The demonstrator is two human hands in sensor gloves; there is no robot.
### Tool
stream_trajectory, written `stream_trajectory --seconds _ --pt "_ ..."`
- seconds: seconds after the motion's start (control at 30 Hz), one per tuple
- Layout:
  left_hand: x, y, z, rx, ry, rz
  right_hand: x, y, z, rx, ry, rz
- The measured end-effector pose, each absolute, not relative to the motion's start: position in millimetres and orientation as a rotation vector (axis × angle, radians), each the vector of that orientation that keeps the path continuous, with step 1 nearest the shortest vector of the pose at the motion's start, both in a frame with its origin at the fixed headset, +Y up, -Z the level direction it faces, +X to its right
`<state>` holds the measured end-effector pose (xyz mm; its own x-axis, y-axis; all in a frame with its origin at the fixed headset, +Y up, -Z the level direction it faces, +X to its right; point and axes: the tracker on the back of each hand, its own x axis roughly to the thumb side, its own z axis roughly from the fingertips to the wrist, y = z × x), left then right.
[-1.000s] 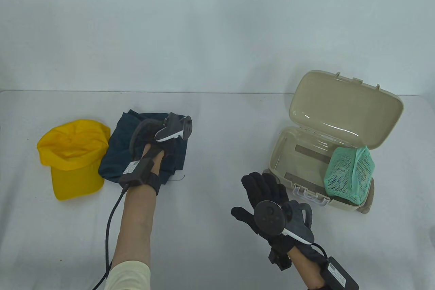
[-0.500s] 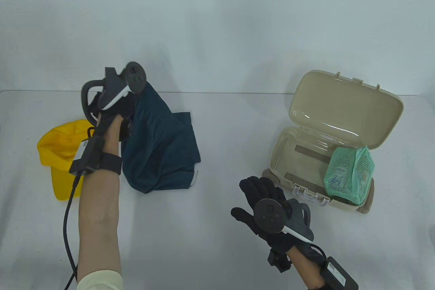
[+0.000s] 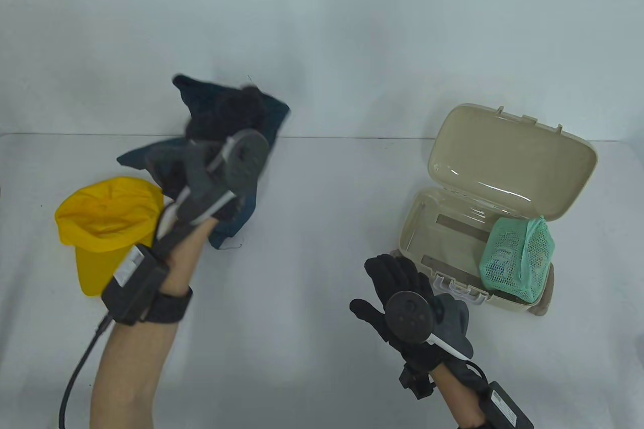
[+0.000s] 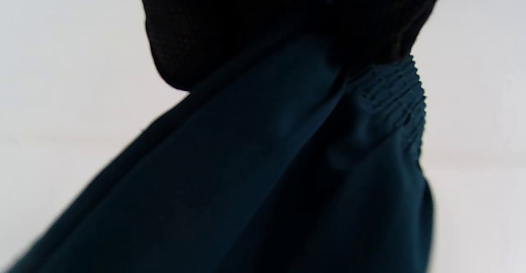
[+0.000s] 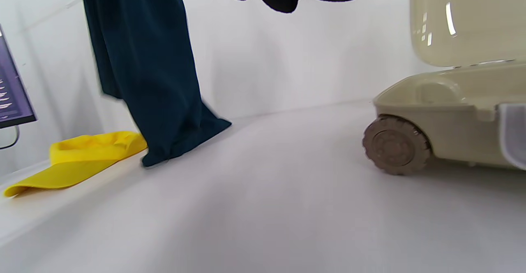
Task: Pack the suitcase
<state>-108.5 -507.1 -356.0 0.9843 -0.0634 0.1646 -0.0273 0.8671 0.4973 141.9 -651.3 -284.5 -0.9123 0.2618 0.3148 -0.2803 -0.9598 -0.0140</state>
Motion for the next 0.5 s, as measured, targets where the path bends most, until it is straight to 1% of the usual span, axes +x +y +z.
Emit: stream_trajectory --seconds 0.03,0.07,0.1,0.17,0.2,0.3,0.33,0.37,0.4,0.43,0.47,0.5 --pt "-88.3 -552.5 -352.1 0.425 -0.216 -0.082 145.9 -650.6 -285.9 0.421 -0.095 2.817" --pt "-82.0 -569.3 -350.2 0.398 -0.227 -0.105 147.8 -650.3 -286.6 0.408 -0.096 2.812" --pt "-62.4 -617.4 -346.4 0.321 -0.278 -0.15 152.1 -649.7 -288.2 0.378 -0.101 2.804" --pt "-40.9 -671.1 -341.0 0.181 -0.338 -0.201 158.7 -649.1 -290.6 0.327 -0.115 2.794" --pt "-31.7 -689.3 -337.6 0.118 -0.37 -0.18 162.2 -648.6 -291.9 0.304 -0.121 2.791" --pt "-16.0 -706.5 -328.5 0.021 -0.439 -0.09 167.1 -647.5 -294.3 0.271 -0.127 2.784" --pt "-9.5 -711.2 -325.6 -0.07 -0.523 -0.039 168.4 -647.3 -295.2 0.262 -0.127 2.783" --pt "-6.9 -712.9 -324.5 -0.127 -0.554 -0.027 169.2 -647.2 -295.7 0.256 -0.127 2.784" --pt "-4.5 -714.0 -321.5 -0.215 -0.593 -0.007 170.7 -647.1 -296.4 0.245 -0.129 2.785" --pt "-5.0 -711.8 -319.5 -0.231 -0.619 0.021 172.1 -647.0 -296.9 0.234 -0.13 2.785" --pt "-7.3 -708.4 -318.1 -0.212 -0.622 0.041 172.9 -646.9 -297.1 0.231 -0.129 2.784" --pt "-13.2 -701.1 -316.6 -0.16 -0.616 0.06 173.8 -647.0 -297.4 0.227 -0.125 2.78"
